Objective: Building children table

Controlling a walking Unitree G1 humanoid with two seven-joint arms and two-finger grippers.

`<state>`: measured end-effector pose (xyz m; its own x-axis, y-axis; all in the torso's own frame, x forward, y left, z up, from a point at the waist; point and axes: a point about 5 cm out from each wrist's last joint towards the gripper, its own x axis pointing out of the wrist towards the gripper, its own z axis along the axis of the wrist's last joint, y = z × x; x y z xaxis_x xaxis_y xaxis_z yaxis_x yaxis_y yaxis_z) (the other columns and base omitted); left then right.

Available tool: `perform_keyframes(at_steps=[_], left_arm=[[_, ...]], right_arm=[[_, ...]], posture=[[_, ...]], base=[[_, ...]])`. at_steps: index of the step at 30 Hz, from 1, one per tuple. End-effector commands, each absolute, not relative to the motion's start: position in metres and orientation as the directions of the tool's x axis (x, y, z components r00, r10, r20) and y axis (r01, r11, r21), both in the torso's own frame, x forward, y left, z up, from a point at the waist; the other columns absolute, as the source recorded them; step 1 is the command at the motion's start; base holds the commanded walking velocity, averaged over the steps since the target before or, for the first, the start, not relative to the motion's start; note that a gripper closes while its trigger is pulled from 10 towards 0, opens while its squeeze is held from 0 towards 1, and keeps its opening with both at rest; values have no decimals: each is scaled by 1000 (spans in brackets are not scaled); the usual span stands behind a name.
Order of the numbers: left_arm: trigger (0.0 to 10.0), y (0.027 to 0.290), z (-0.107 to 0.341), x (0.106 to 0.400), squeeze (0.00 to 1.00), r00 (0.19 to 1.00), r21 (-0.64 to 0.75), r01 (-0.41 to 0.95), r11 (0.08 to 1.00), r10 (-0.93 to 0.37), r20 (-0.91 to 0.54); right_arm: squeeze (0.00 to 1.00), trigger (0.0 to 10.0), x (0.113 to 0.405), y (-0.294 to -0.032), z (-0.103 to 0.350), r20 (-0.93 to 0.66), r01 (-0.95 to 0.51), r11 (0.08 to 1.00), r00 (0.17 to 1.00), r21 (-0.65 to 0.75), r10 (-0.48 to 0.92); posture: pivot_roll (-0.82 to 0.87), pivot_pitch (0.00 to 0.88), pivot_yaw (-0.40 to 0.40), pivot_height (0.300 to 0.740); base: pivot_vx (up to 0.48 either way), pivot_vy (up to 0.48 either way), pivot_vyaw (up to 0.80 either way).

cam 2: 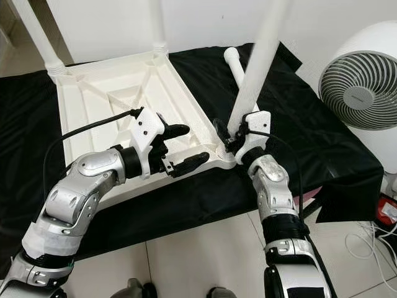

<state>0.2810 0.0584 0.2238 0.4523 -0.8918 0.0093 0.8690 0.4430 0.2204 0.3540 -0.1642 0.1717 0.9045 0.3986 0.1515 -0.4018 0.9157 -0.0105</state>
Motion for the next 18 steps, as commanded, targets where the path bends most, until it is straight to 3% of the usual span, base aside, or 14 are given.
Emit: perform_keyframes(at_steps=[1, 10, 18], left_arm=[[10000, 61, 224, 282, 0, 520, 219, 831, 511, -854, 19], [10000, 61, 224, 282, 0, 523, 218, 830, 514, -852, 20], [10000, 61, 224, 282, 0, 522, 213, 831, 514, -853, 21]], right_arm=[[0, 10000, 350, -168, 136, -13, -371, 927, 928, 63, 372], [0, 10000, 352, -168, 133, -42, -351, 935, 935, 48, 353], [0, 10000, 340, -146, 135, 6, -444, 893, 895, -69, 445]], posture=[[-47, 122, 58, 740], [-47, 122, 56, 740], [-49, 126, 56, 740]], base=[[0, 0, 0], [0, 0, 0], [0, 0, 0]])
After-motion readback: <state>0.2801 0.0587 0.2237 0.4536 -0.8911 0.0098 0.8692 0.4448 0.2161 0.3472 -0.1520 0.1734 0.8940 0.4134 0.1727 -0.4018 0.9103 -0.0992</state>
